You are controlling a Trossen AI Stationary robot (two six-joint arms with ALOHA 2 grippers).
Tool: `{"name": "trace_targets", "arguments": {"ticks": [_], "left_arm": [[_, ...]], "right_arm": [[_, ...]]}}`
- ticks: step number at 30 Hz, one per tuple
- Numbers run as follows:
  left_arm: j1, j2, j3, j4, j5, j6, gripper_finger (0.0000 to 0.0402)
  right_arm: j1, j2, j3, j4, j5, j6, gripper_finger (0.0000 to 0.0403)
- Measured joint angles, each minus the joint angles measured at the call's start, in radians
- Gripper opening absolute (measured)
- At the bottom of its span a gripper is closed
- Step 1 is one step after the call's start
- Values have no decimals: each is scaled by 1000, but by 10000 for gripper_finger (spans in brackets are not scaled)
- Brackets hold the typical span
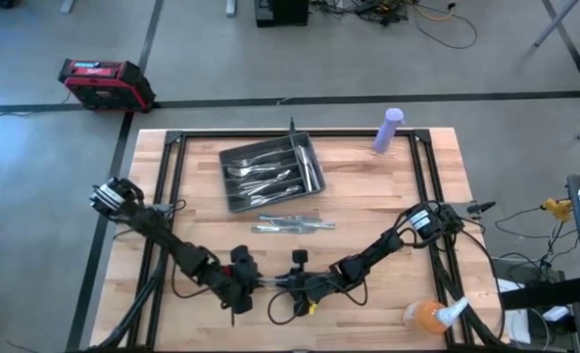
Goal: Sort silverware
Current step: Put the knife into the right compartment of the silverware tray
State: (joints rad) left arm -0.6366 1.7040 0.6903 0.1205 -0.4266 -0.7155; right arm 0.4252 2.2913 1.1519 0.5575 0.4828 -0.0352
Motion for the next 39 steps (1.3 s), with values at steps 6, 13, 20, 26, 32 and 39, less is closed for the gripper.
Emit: {"name": "trace_targets", "arguments": {"ticks": [6,13,20,26,32,39], "left_arm": [[28,43,2,29,28,-13,207],[42,115,8,70,23,7,182],[44,93,4,61,5,121,19],[43,54,16,-28,-73,207,6],[49,33,68,-186,-216,311,4],[69,27,80,-283,-266,341,3]], "right_arm": [[0,-3,0,0,5,-15,43],[0,-28,0,-14,16,-92,43],[-3,-30,-1,-21,27,-108,38],[-2,-70,1,-47,52,-101,127],[-32,-121,-7,-131,54,-80,194],[-60,-148,-17,-105,76,-147,203]]}}
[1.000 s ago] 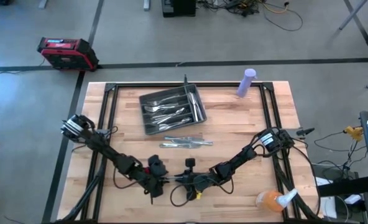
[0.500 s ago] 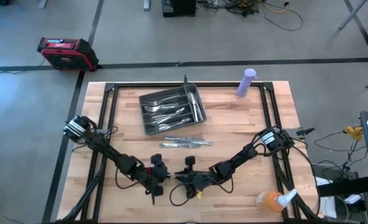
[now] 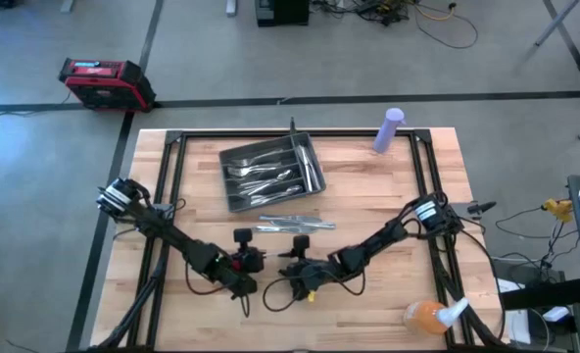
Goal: Sort silverware
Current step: Put the knife into the right compartment of the silverware tray
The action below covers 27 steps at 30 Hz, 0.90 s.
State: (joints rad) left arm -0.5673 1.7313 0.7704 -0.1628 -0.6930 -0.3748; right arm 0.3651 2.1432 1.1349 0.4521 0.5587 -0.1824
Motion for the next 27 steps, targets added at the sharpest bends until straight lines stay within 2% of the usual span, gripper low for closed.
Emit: {"name": "trace_targets", "arguments": {"ticks": [6,8,13,15,21,23,27], "left_arm": [[85,-25,0,-36,-2,74,3],[130,-58,0,-22,7,143,2],[286,-178,0,55,122,358,2],[354,-218,1,84,170,441,2],[586,-256,2,221,359,668,2],[670,-247,2,303,465,721,2],[811,-223,10,407,608,817,3]], "right_arm": [[-38,-112,-50,33,135,-144,189],[-65,-181,-100,34,139,-181,185],[-199,-407,-264,57,125,-233,179],[-270,-484,-344,49,70,-228,178],[-506,-641,-523,58,-301,-156,172],[-558,-661,-550,55,-346,-128,171],[-598,-663,-560,96,-348,-133,175]]}}
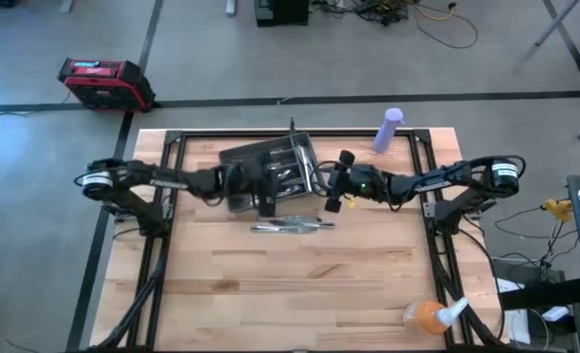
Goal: Sort silverware
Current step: Put the knife into the right compartment of the silverware tray
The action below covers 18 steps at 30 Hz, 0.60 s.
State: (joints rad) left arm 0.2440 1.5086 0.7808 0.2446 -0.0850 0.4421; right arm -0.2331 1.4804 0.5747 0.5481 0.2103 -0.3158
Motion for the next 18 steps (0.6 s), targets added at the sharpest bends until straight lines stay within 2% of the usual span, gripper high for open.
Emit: {"name": "trace_targets", "arguments": {"ticks": [5,9,11,13,16,18], "left_arm": [[62,65,113,-73,42,111,3],[63,119,194,-146,34,160,4],[71,136,217,-135,34,177,4],[80,146,227,-142,48,198,4],[95,162,234,-141,133,226,4],[102,162,235,-140,151,238,5]], "right_arm": [[-3,-19,27,11,8,-96,184],[-5,-64,40,1,132,-237,193],[-16,-84,40,6,159,-274,198],[-31,-94,40,12,142,-276,201],[-60,-98,41,-36,26,-220,206],[-73,-88,41,-39,-21,-168,208]]}}
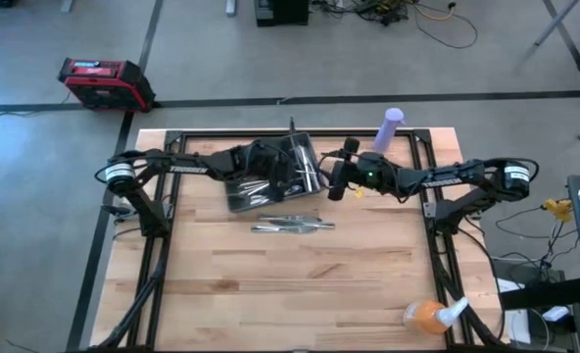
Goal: Sort silverware
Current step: Put the knife into the right compartment of the silverware tray
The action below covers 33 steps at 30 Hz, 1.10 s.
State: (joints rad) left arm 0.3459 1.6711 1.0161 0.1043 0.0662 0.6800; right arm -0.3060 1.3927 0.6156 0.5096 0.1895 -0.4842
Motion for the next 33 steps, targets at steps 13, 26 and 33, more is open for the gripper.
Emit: {"name": "trace_targets", "arguments": {"ticks": [13,26,33], "left_arm": [[1,2,-9,8,-10,-3,5],[-74,4,-12,-2,-5,-79,5],[-82,4,-12,13,-15,-107,5]], "right_arm": [[-2,19,2,-69,-197,130,188],[13,19,3,-108,-213,72,100],[15,19,3,-131,-206,49,15]]}}
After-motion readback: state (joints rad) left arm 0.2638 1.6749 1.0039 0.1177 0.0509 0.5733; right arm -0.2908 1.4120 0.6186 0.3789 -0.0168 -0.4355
